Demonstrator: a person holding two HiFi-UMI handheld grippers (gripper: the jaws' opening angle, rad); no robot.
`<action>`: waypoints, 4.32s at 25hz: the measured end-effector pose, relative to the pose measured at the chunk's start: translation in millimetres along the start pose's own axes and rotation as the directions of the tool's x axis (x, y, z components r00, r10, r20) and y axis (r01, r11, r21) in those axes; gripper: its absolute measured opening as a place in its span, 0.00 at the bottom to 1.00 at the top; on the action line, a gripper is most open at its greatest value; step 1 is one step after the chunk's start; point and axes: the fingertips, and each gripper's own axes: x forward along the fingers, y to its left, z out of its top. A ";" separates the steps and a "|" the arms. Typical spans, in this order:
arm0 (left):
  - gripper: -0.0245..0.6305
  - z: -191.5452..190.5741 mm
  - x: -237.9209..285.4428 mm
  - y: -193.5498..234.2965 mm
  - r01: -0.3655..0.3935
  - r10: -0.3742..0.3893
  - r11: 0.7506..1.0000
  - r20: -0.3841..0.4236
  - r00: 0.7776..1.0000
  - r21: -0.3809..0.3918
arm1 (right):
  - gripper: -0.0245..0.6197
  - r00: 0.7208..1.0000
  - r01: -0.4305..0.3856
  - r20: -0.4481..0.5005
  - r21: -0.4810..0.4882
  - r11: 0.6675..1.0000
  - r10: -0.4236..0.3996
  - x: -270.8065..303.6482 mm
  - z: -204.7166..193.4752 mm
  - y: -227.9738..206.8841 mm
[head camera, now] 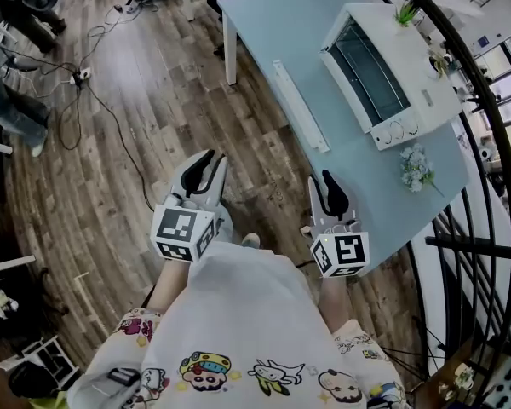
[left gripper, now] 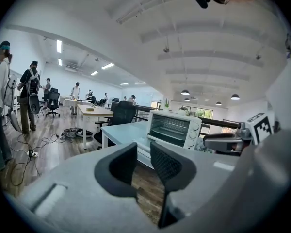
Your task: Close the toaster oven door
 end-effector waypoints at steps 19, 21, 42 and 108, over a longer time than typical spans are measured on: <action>0.19 46.5 102.2 139.6 0.170 -0.169 0.985 -0.056 0.984 0.026 | 0.24 0.990 0.141 -0.027 0.011 0.990 -0.141 158.1 37.3 19.9; 0.19 47.4 104.6 147.6 0.192 -0.189 0.981 -0.064 0.980 0.036 | 0.24 0.985 0.170 -0.035 0.021 0.985 -0.169 162.1 34.2 22.2; 0.19 69.4 244.1 143.1 0.408 -0.390 0.908 -0.162 0.907 0.095 | 0.25 0.902 0.430 -0.106 0.138 0.892 -0.418 202.6 14.0 -76.6; 0.20 72.8 366.3 -84.5 0.943 -0.855 0.313 -0.398 0.332 0.114 | 0.26 0.441 0.886 -0.349 0.319 0.338 -0.827 94.1 -57.4 -144.4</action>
